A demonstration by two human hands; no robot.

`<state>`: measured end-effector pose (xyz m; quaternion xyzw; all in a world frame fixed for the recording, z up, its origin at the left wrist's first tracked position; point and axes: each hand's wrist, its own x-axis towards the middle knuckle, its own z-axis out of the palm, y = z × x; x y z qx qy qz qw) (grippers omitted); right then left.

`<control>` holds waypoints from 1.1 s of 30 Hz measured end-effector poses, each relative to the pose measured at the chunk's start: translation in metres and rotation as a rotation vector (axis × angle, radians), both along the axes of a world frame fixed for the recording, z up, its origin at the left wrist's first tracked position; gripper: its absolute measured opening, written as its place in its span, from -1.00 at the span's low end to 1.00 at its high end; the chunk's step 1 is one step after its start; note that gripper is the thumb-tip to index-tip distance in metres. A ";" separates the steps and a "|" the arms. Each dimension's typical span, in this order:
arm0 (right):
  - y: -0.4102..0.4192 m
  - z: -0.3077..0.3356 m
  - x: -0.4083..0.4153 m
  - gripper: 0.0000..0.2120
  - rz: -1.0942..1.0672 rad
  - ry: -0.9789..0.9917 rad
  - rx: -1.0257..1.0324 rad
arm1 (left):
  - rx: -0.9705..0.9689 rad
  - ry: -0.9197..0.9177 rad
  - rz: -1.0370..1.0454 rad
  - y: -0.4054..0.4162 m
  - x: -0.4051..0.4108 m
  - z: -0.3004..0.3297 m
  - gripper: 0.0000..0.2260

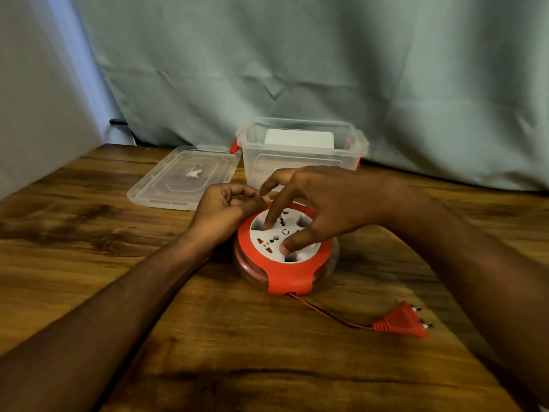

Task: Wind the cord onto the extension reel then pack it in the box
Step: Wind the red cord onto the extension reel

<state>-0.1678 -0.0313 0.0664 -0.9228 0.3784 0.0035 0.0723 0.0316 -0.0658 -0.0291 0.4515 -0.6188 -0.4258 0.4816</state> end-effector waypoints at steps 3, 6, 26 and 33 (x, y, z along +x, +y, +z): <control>-0.004 -0.005 0.000 -0.54 0.054 -0.018 0.004 | -0.001 0.016 -0.006 0.001 0.001 0.000 -0.94; -0.006 -0.007 -0.002 -0.51 0.064 -0.030 0.047 | -0.002 0.020 -0.009 0.001 0.002 0.001 -0.96; -0.013 -0.020 -0.001 -0.48 0.017 -0.025 -0.148 | 0.012 0.028 0.037 -0.001 -0.001 -0.002 -0.97; -0.013 -0.026 0.013 -0.37 -0.114 -0.021 -0.350 | -0.013 0.002 0.053 0.000 -0.003 0.000 -0.93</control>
